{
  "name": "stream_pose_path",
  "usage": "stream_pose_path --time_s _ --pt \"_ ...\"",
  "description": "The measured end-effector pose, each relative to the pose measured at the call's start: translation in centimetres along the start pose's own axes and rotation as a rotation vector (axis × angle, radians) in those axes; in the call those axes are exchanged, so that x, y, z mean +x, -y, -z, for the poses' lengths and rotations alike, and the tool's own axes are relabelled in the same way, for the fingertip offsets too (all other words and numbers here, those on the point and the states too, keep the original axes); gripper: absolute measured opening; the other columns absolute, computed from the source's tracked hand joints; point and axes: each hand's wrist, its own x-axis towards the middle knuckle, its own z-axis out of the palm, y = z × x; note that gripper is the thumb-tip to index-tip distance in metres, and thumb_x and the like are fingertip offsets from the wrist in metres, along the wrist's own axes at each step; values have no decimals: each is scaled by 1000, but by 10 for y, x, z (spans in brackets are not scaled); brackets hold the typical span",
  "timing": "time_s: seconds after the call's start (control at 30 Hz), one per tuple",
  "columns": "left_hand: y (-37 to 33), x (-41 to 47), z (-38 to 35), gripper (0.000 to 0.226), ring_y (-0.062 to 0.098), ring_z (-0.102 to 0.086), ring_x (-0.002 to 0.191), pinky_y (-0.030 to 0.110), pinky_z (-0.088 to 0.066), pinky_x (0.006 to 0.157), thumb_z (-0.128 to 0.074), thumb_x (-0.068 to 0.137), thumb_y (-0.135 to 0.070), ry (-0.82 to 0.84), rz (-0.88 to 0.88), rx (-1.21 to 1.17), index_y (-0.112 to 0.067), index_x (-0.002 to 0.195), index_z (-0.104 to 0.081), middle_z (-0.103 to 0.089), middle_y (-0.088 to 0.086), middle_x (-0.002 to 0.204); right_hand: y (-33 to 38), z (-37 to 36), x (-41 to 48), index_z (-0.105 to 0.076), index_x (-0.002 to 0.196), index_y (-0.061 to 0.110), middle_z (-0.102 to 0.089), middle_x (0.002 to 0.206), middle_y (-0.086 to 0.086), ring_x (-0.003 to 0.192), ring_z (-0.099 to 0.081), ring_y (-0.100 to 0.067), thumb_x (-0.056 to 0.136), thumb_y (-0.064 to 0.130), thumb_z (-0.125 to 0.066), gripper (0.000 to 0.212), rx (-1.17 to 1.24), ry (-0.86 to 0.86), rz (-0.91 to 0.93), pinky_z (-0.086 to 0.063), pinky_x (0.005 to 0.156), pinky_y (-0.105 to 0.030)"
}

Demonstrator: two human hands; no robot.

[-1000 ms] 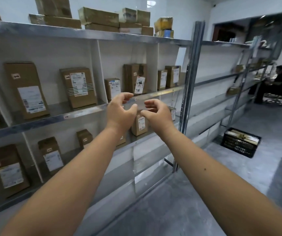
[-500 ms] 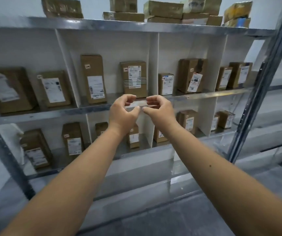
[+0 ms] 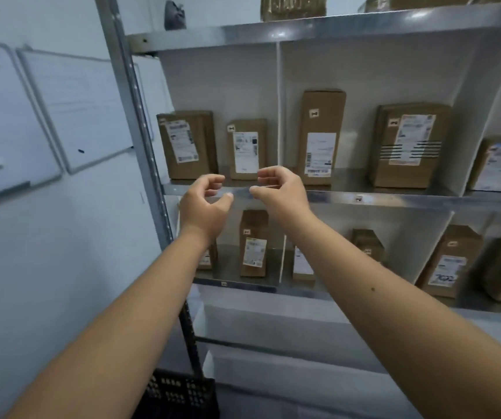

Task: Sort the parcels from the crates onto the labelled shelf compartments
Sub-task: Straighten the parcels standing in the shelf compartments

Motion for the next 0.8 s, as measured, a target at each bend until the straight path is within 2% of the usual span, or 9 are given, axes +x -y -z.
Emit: stream_pose_path --time_s 0.13,0.23,0.3,0.4,0.5,0.6,0.67,0.73,0.8 --pt "44 57 25 33 13 -62 108 30 -58 90 -71 93 -22 -59 12 -12 -26 126 -66 -67 -7 116 -8 -63 51 -66 122 23 -67 112 6 105 -64 -9 90 20 -78 35 -29 32 20 -58 89 -29" --pt "76 105 41 35 14 -62 110 28 -55 89 -72 93 -22 -80 26 -9 -28 127 -65 -67 -6 118 -12 -106 92 -65 126 22 -66 113 6 106 -63 -9 92 19 -77 37 -42 44 10 -59 87 -29" --pt "98 138 49 37 15 -62 112 32 -55 94 -73 92 -22 -78 38 3 -28 128 -64 -67 -6 120 -14 -129 118 -65 126 21 -66 113 5 105 -64 -10 92 19 -76 36 -36 34 -5 -58 75 -21" --pt "122 182 52 39 15 -63 116 37 -55 100 -72 92 -23 -71 58 11 -27 130 -63 -68 -7 125 -23 -156 153 -63 128 20 -65 115 3 100 -62 -8 93 18 -75 37 -26 0 -36 -47 51 -6" --pt "140 215 46 38 14 -62 120 33 -52 101 -68 97 -21 -72 93 9 -26 135 -62 -67 -7 129 -35 -176 182 -61 133 21 -63 117 7 93 -58 0 93 24 -74 42 -54 -37 -88 -42 45 -6" --pt "159 238 35 43 16 -59 126 33 -50 105 -63 100 -15 -31 111 27 -26 141 -57 -64 -6 138 -45 -191 206 -60 136 20 -61 115 9 88 -55 1 94 28 -74 46 -43 -87 -163 -42 57 -12" --pt "171 248 28 47 14 -57 130 36 -48 110 -60 101 -12 -25 111 24 -27 145 -55 -61 -7 143 -52 -197 220 -58 136 21 -59 111 10 97 -58 -9 94 29 -74 45 -18 -123 -190 -44 72 -21" --pt "181 254 21 50 9 -55 130 35 -46 112 -56 100 -8 -38 92 22 -29 145 -54 -59 -11 144 -58 -200 229 -57 134 22 -61 108 13 107 -60 -17 95 29 -74 44 -23 -142 -190 -44 79 -25" --pt "192 259 13 56 13 -53 137 40 -46 115 -56 98 -7 -55 62 44 -30 149 -48 -57 -9 148 -63 -204 238 -48 148 17 -61 134 6 125 -58 -23 94 32 -75 63 -69 -145 -199 -42 88 -26"
